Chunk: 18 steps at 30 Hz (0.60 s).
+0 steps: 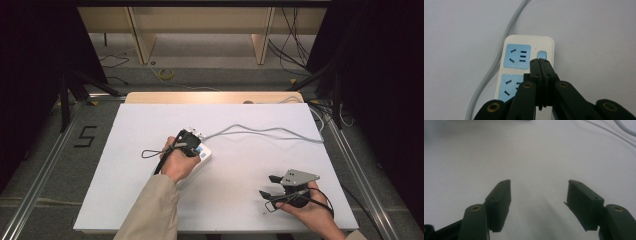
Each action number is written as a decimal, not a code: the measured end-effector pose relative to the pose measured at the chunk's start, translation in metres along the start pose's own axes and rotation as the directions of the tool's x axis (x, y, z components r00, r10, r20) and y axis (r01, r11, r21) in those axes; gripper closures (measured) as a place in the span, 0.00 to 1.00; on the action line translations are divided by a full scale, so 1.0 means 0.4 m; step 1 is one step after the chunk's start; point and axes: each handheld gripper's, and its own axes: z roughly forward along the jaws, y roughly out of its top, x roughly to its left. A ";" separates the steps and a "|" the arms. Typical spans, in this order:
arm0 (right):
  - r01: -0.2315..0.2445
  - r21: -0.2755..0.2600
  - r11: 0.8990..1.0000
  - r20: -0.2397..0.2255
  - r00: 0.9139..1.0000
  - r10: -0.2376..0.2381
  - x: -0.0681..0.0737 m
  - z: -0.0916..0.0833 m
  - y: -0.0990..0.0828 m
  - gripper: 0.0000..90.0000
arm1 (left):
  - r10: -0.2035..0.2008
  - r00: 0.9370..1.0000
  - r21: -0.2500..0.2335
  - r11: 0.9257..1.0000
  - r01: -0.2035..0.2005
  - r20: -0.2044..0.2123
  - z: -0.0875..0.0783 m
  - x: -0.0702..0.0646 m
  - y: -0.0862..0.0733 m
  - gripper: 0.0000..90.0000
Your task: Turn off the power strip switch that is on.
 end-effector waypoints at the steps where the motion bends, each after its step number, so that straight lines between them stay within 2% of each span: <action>1: 0.002 -0.004 1.000 0.001 1.000 -0.002 0.000 0.001 0.000 0.41 | -0.001 1.000 0.000 1.000 0.001 0.001 0.001 0.000 0.000 0.99; 18: 0.002 -0.001 1.000 0.000 1.000 -0.002 0.000 0.000 0.000 0.41 | 0.005 1.000 0.009 1.000 -0.005 0.001 0.019 -0.005 0.007 0.99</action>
